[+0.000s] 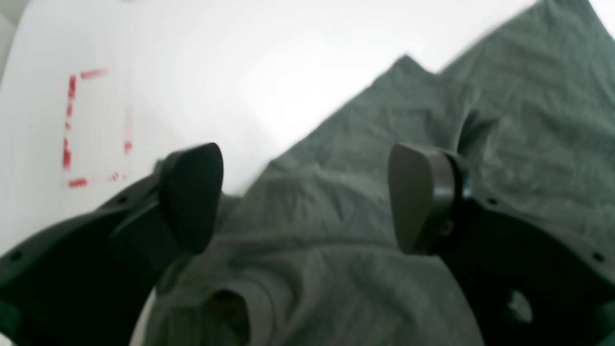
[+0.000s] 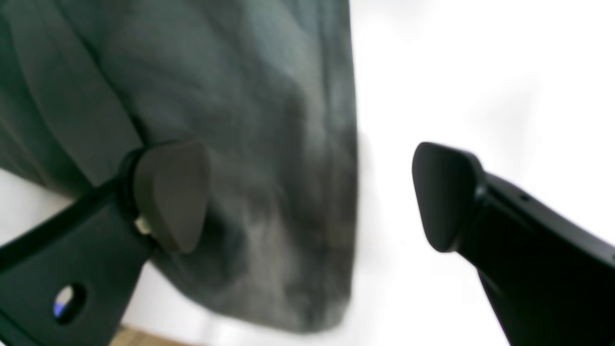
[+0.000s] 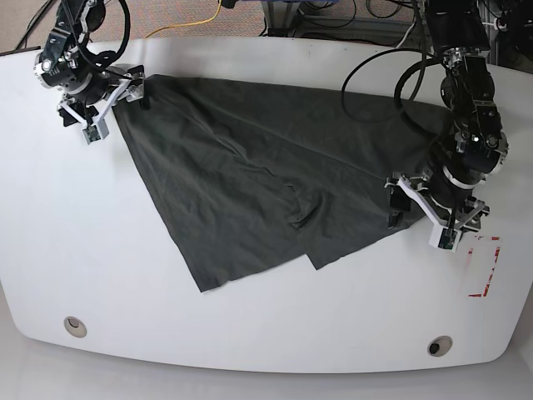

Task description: Layout the t-shirt on the table in an organized manner, then fold the t-shirt properly

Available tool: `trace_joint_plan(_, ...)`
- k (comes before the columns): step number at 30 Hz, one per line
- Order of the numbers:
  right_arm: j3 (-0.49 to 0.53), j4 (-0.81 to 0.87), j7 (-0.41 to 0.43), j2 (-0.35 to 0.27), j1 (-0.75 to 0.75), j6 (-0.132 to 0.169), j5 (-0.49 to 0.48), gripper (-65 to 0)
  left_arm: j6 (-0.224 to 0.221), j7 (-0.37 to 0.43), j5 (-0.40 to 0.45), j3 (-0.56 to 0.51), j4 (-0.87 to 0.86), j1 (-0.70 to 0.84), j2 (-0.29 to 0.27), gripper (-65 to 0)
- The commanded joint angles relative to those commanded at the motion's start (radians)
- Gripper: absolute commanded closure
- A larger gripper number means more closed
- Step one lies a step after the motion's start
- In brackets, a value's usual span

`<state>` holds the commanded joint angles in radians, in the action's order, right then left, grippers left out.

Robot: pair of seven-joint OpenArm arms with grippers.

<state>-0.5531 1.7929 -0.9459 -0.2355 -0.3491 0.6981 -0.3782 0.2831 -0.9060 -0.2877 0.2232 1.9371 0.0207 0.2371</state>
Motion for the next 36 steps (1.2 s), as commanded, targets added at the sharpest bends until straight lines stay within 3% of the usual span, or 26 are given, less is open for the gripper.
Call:
trace_joint_plan(2, 0.003, -0.014, 0.002, 0.0, 0.0, 0.0, -0.003, -65.0, 0.023, 0.002, 0.0, 0.025, 0.0, 0.018, -0.002, -51.1)
trace_joint_plan(6, 0.005, -0.046, 0.003, 0.003, 0.002, 0.0, -0.003, -65.0, 0.115, 0.002, 0.0, 0.071, 0.0, 0.052, -0.002, -51.1)
trace_joint_plan(8, 0.005, -0.061, 0.005, 0.009, 0.005, 0.0, -0.003, -64.5, 0.127, 0.002, 0.0, 0.086, 0.0, 0.058, -0.002, -51.1)
trace_joint_plan(16, 0.008, -0.14, 0.038, 0.018, 0.031, 0.0, 0.005, -35.5, 0.129, 0.002, 0.0, 0.14, 0.0, 0.061, -0.002, -51.1)
trace_joint_plan(22, 0.008, -0.193, 0.038, 0.014, 0.084, 0.0, 0.006, -8.6, 0.13, 0.002, 0.0, 0.14, 0.002, 0.061, 0.002, -51.1)
trace_joint_plan(24, 0.008, -0.206, 0.035, 0.005, 0.104, 0.0, 0.008, -3.6, 0.13, 0.002, 0.0, 0.14, 0.002, 0.061, 0.002, -51.1)
trace_joint_plan(36, 0.063, -0.203, 0.034, -0.046, 0.11, 0.0, 0.057, -3.5, 0.13, 0.0, 0.003, 0.141, 0.002, 0.063, 0.0, -51.1)
